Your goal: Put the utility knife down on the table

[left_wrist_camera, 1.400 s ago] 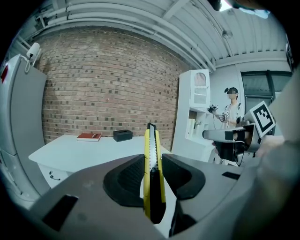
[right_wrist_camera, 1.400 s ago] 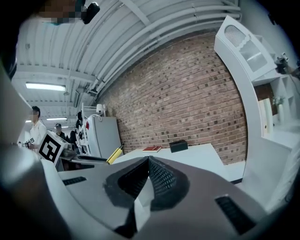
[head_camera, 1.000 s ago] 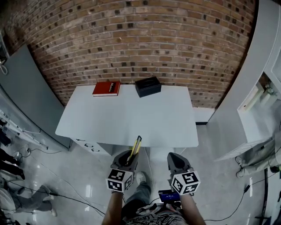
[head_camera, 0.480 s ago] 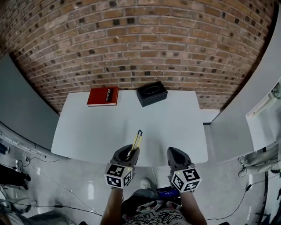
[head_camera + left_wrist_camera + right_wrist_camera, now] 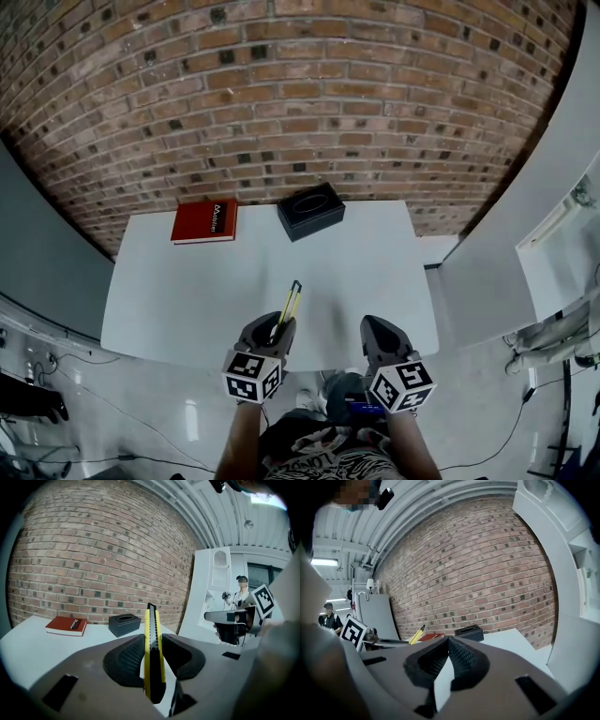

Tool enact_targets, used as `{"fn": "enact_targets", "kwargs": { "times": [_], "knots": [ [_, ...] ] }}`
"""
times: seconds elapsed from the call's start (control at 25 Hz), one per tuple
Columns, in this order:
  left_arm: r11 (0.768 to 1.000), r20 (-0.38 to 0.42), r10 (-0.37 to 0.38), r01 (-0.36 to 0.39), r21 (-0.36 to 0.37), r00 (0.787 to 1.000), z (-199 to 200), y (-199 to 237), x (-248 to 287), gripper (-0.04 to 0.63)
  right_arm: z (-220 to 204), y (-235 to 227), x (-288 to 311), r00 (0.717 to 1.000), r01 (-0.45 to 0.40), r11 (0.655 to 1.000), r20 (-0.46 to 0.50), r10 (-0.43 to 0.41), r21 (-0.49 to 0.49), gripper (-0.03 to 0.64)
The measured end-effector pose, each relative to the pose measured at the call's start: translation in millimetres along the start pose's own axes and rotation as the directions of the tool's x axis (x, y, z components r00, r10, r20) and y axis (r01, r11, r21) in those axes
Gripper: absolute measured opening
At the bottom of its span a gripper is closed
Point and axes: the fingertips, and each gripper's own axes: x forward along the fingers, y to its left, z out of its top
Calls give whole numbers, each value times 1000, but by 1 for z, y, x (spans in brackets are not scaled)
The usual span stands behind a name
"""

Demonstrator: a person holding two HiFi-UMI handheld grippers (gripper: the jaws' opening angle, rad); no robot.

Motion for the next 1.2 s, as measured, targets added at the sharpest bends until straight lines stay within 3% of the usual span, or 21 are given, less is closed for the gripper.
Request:
{"fn": "enact_targets", "kwargs": {
  "times": [0.56, 1.2],
  "knots": [
    [1000, -54, 11, -11, -4, 999, -3, 5, 30, 121, -6, -25, 22, 999, -2, 1000, -46, 2, 1, 6],
    [999, -199, -3, -8, -52, 980, -61, 13, 61, 121, -52, -43, 48, 980, -12, 1000, -196, 9, -11, 6]
  ]
}}
